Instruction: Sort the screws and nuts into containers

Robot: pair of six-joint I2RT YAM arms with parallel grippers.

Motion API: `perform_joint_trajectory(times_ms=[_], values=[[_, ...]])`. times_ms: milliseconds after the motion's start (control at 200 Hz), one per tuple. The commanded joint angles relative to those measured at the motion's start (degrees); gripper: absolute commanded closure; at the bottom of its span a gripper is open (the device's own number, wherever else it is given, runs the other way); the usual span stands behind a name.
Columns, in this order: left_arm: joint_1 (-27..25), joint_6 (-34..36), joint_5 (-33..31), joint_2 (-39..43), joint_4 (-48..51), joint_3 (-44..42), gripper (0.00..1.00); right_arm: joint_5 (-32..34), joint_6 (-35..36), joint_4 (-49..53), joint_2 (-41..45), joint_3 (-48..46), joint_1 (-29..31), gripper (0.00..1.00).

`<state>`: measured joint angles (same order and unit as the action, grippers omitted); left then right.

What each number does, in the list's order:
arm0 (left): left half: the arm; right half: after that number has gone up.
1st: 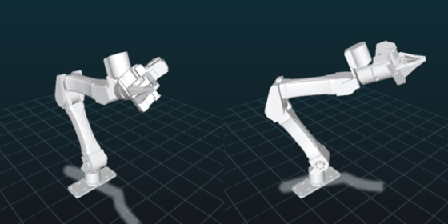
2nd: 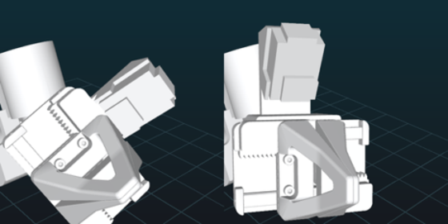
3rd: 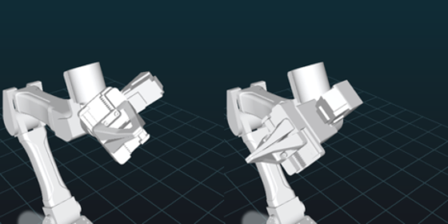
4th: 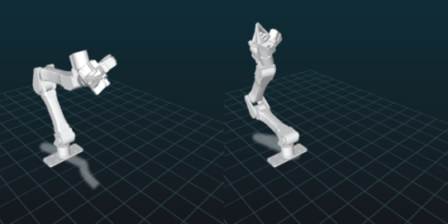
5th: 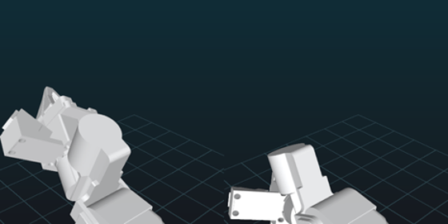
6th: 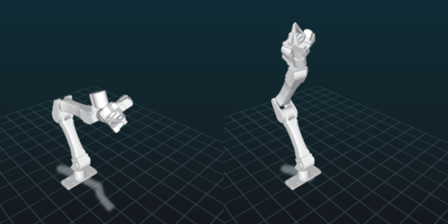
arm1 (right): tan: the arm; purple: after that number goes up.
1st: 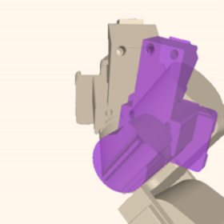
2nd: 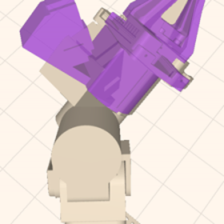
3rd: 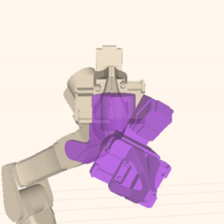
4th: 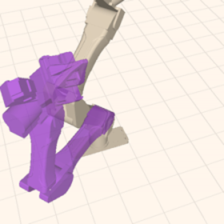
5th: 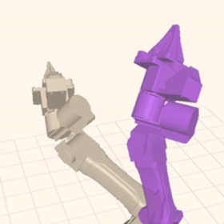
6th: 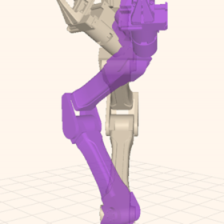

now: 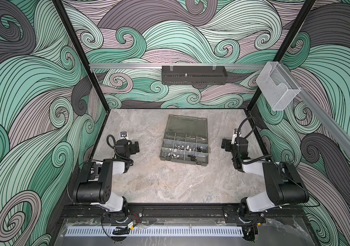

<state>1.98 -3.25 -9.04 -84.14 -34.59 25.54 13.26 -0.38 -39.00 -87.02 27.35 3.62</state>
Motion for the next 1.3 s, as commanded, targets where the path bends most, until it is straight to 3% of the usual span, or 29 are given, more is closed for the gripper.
perform_joint_trajectory(times_ms=[0,130,215,400,485,525,545,610,700,771,841,1296], values=[[0.39,-0.48,-2.29,7.45,9.70,3.18,0.01,-0.97,0.43,-1.57,0.42,-0.41,-0.28,0.01],[0.23,0.29,-4.14,10.04,8.73,0.12,0.01,-1.04,0.38,-1.51,0.44,-0.40,-0.25,0.01],[0.39,-0.71,-1.61,9.30,-0.57,-3.12,0.01,-1.04,0.38,-1.60,0.45,-0.43,-0.31,0.01],[0.49,1.13,1.19,-5.35,-14.20,-2.31,0.01,-1.24,0.38,-1.88,0.54,-0.63,-0.37,0.01],[0.40,1.49,1.41,-4.67,-9.32,-0.18,0.01,-3.83,0.51,-6.25,-0.02,-3.10,-1.02,0.01],[0.46,-0.05,1.22,-3.07,-1.19,2.31,0.01,-4.41,0.90,-13.55,-2.33,-5.42,-1.20,0.01],[0.48,-0.05,1.19,-3.32,-1.76,2.00,0.01,-4.16,1.07,-16.39,-3.08,-5.98,-1.16,0.01],[0.39,1.21,1.30,-4.84,-8.67,0.08,0.01,-4.02,0.48,-8.11,-0.36,-4.19,-1.11,0.01],[0.46,-0.06,1.18,-3.20,-1.29,2.28,0.01,-3.87,0.87,-14.13,-2.18,-5.45,-1.16,0.01],[0.38,1.03,1.28,-4.15,-5.83,0.95,0.01,-4.00,0.64,-9.92,-0.70,-4.76,-1.16,0.01],[0.43,0.00,1.14,-3.34,-1.70,2.12,0.01,-3.85,0.77,-12.23,-1.42,-5.22,-1.02,0.01],[0.43,0.14,1.04,-3.54,-2.82,1.88,0.01,-3.68,0.91,-10.87,-1.08,-4.86,-0.88,0.01]])
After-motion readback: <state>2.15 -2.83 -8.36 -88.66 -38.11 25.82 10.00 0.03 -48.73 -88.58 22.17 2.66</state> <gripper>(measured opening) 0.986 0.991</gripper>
